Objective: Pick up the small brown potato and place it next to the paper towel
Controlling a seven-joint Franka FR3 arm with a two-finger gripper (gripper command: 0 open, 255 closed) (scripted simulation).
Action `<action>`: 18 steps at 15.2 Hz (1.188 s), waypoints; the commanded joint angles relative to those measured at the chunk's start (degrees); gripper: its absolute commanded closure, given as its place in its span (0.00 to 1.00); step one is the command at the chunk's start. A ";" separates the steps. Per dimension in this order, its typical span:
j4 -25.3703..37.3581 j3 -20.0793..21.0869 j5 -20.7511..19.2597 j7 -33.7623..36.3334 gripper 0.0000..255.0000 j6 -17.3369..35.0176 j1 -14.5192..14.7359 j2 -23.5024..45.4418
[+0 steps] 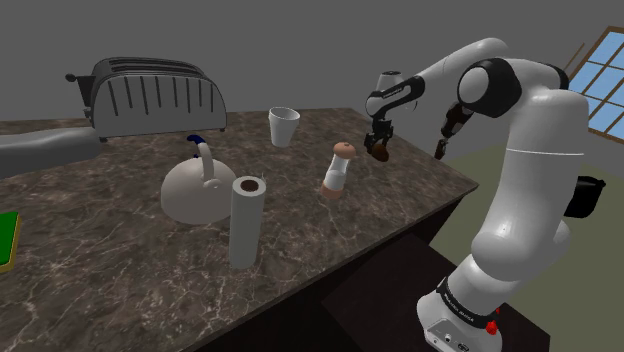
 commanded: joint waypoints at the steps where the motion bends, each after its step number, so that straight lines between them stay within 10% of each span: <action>1: -0.11 0.00 -0.01 0.02 0.00 0.17 -0.01 0.04; 6: -0.10 0.00 0.00 0.01 0.00 0.16 -0.01 0.04; 7: -0.10 0.00 0.00 0.01 1.00 0.16 -0.01 0.04; 18: 0.35 -0.05 -0.06 -0.18 1.00 -1.05 0.06 -0.76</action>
